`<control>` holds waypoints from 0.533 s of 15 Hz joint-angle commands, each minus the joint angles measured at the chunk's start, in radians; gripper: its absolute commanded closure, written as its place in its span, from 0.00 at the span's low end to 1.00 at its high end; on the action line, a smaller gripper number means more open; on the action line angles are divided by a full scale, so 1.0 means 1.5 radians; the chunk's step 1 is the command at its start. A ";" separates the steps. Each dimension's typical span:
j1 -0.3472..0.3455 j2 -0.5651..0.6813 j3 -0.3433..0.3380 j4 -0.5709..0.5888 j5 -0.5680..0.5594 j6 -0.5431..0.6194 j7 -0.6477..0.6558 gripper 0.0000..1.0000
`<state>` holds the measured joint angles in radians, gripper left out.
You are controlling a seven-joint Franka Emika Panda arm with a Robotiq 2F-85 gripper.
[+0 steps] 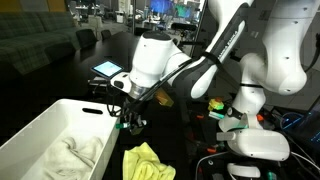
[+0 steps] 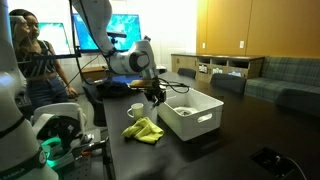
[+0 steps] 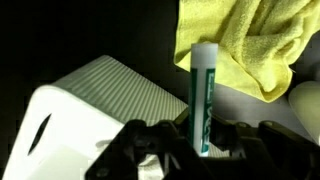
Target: Pick up the marker pen and small tape from the table and put them in the white cup. Pick up the towels from the table and put them in the container.
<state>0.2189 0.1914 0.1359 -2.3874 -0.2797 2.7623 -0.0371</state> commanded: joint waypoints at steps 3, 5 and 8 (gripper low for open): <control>0.022 0.020 0.033 0.074 0.011 -0.041 0.003 0.91; 0.027 0.036 0.038 0.099 0.009 -0.036 -0.003 0.91; 0.040 0.066 0.033 0.131 -0.010 -0.025 0.006 0.91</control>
<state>0.2608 0.2353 0.1902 -2.2598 -0.2755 2.7229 -0.0369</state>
